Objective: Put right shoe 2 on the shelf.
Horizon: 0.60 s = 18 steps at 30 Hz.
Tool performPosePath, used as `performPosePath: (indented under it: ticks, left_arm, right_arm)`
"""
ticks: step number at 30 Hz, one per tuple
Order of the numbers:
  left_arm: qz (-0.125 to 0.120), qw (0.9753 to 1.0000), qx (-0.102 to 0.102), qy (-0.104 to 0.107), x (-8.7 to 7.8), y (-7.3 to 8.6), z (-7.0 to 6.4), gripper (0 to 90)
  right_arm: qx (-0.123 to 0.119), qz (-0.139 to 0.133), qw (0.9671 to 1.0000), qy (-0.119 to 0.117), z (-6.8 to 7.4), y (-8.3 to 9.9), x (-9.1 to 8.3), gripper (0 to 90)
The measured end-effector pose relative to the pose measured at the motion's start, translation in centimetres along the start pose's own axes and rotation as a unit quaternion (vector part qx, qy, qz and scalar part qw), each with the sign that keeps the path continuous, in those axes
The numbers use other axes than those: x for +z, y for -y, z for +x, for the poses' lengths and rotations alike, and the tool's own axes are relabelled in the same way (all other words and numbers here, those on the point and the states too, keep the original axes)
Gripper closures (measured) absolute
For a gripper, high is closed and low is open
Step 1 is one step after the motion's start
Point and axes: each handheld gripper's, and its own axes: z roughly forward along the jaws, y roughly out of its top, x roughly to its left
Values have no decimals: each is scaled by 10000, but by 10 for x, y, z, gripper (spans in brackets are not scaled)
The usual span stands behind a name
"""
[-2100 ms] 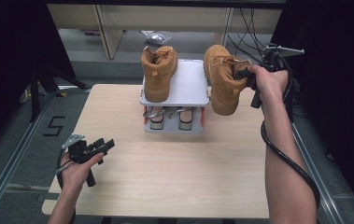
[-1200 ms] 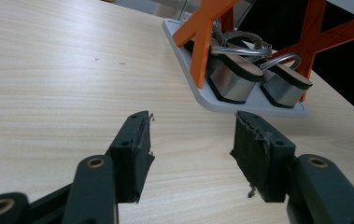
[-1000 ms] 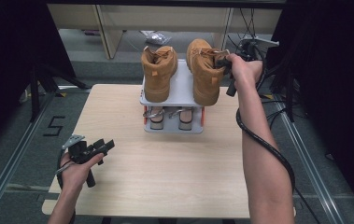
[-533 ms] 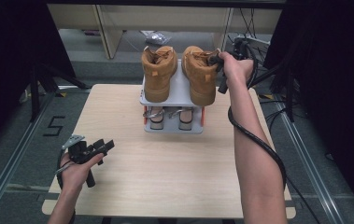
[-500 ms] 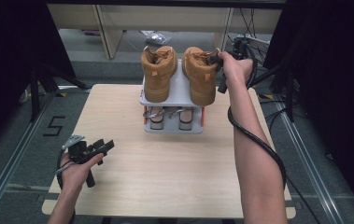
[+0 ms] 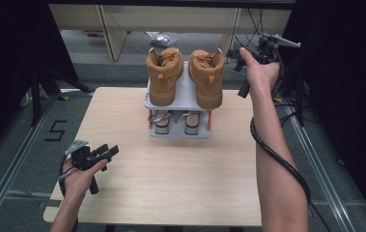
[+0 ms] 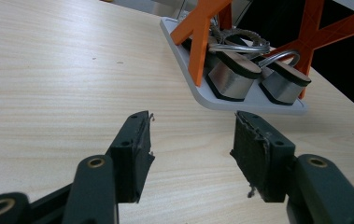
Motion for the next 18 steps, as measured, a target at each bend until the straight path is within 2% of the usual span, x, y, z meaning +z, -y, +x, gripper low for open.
performPosePath:
  ticks: [2,3,4,6,7,8,11,14,15,16,17,18]
  left_arm:
    - [14,10000,-7,13,0,1,-1,458]
    - [-1,10000,-1,23,1,1,-1,459]
    - [20,10000,18,24,1,1,-2,458]
    - [27,10000,36,19,0,1,-3,460]
    - [7,10000,31,21,0,0,-3,460]
    - [7,10000,37,16,0,0,-3,460]
    - [20,10000,47,9,0,0,-2,461]
    - [29,10000,51,9,0,1,-1,461]
    - [33,10000,55,8,0,1,-1,460]
    - [20,10000,48,6,0,1,-1,460]
    - [15,10000,39,4,0,1,-1,461]
    - [16,10000,42,-1,0,1,-1,461]
  right_arm:
    - [-56,-54,10000,29,-9,1,-10,556]
    - [-125,8,9999,103,-13,2,-13,593]
    - [-73,61,9999,138,-16,4,-14,638]
    - [-136,225,9993,276,-26,11,-16,728]
    - [-320,339,9983,347,-32,14,-16,760]
    - [-364,432,9975,430,-37,19,-16,790]
    - [-211,671,9964,480,-50,32,-13,884]
    - [-208,952,9938,538,-59,47,-7,900]
    - [-445,967,9930,518,-63,51,-5,900]
    - [-368,1054,9925,503,-62,54,-4,900]
    - [-556,1104,9912,473,-64,59,-2,900]
    - [-523,1188,9907,407,-63,64,-2,900]
